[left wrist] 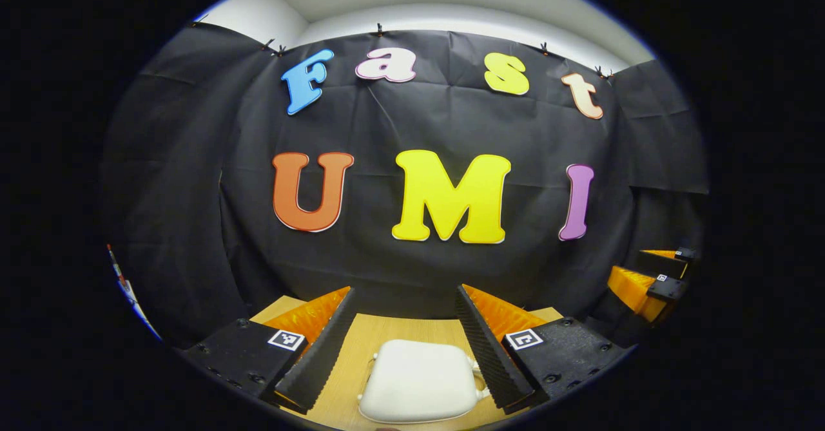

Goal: First open the suitcase, pack the skin care products into it, and then close the suitcase.

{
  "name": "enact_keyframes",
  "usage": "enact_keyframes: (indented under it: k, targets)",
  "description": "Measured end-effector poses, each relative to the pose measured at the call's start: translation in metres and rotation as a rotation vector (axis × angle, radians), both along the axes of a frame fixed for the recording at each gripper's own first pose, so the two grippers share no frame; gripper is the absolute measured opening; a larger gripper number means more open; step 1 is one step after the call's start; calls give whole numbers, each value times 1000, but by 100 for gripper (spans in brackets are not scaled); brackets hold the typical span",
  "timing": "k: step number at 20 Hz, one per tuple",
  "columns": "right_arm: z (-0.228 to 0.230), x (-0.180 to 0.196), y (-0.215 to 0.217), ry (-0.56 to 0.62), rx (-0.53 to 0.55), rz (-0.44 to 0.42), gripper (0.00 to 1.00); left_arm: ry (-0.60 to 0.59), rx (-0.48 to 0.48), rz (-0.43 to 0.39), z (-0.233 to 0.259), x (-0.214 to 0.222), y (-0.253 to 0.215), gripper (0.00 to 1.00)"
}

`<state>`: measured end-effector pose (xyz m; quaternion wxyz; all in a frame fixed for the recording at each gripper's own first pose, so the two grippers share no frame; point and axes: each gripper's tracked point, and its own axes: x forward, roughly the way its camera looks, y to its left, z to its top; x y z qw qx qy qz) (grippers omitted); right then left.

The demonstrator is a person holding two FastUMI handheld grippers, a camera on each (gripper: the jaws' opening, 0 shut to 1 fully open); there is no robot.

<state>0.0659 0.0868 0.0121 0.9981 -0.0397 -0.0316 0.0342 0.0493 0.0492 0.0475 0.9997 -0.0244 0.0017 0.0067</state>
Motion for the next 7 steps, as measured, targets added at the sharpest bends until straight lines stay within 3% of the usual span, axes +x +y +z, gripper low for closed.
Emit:
enact_keyframes:
  k: [7]
  targets:
    - [-9, 1, 26, 34, -6, 17, 76, 34, 11, -52, -13, -9, 1, 97]
